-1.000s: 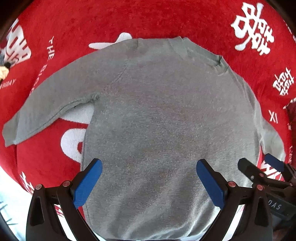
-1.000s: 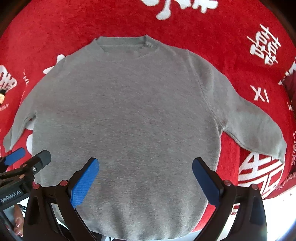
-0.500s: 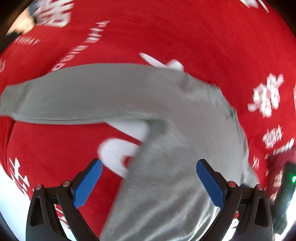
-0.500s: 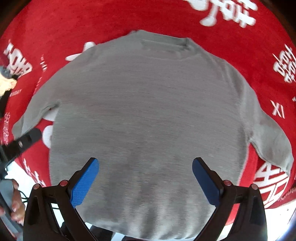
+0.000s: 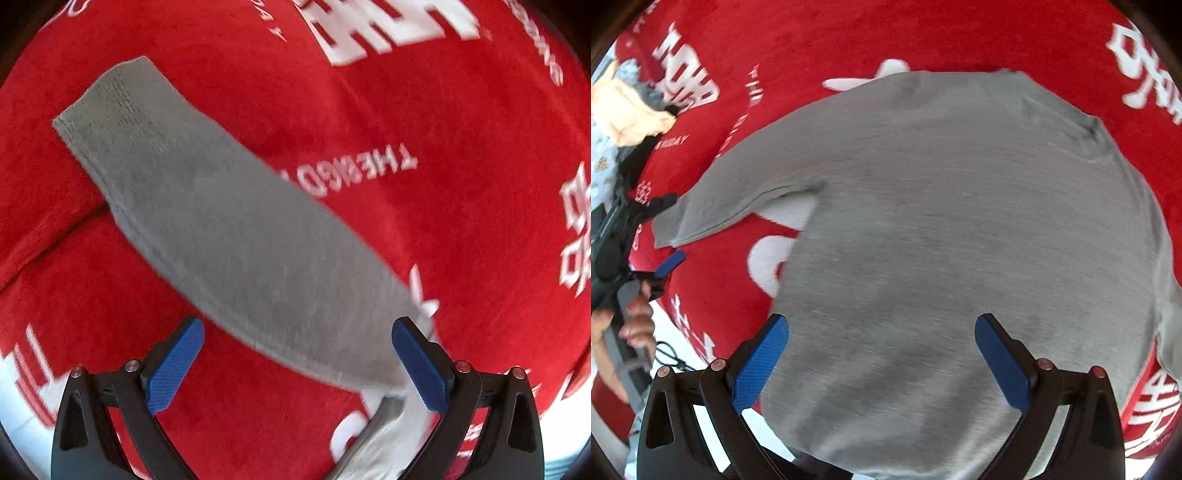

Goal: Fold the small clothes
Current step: 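Grasp the sleeve cuff nearest the left gripper with the left gripper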

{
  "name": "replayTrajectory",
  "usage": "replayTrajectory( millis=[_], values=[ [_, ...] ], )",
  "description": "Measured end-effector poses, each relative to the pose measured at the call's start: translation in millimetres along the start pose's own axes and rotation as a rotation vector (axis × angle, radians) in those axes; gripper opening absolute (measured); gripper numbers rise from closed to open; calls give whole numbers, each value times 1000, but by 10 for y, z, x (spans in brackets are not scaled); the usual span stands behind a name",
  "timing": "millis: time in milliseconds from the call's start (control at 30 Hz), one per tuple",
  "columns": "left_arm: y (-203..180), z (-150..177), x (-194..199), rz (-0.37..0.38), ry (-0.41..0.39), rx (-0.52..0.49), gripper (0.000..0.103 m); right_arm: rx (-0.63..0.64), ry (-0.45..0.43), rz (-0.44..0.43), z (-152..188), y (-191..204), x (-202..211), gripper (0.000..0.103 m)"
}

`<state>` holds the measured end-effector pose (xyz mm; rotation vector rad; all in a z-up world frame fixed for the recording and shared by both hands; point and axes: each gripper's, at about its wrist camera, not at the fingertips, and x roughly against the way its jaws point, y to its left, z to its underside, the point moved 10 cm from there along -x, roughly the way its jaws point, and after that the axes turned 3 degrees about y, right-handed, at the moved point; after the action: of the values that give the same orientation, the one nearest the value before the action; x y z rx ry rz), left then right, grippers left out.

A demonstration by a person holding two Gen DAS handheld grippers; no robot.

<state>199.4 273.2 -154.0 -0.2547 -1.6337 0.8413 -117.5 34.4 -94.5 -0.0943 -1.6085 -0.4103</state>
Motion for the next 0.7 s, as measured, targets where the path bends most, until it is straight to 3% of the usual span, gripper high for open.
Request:
replayTrajectory(
  millis=[233, 367, 433, 500, 533, 600, 667, 700],
  values=[
    [168, -342, 58, 15, -46, 39, 102, 53, 27, -18, -48, 285, -138, 101],
    [206, -494, 40, -24, -61, 25, 102, 65, 27, -19, -116, 325, -129, 101],
    [209, -532, 12, -65, -65, 9, 96, 65, 27, -17, -147, 337, -145, 101],
    [224, -560, -16, -147, -71, -29, 71, 60, 29, -23, -159, 351, -158, 101],
    [237, -567, -28, -179, -71, -42, 63, 57, 32, -27, -154, 361, -158, 101],
    [260, -575, -32, -198, -69, -72, 27, 55, 32, -34, -136, 392, -150, 101],
    [265, -575, -67, -159, -48, -67, 11, 54, 32, -48, -116, 435, -135, 101],
    [271, -575, -61, -163, -50, -68, 11, 54, 31, -54, -110, 449, -127, 101]
  ],
)
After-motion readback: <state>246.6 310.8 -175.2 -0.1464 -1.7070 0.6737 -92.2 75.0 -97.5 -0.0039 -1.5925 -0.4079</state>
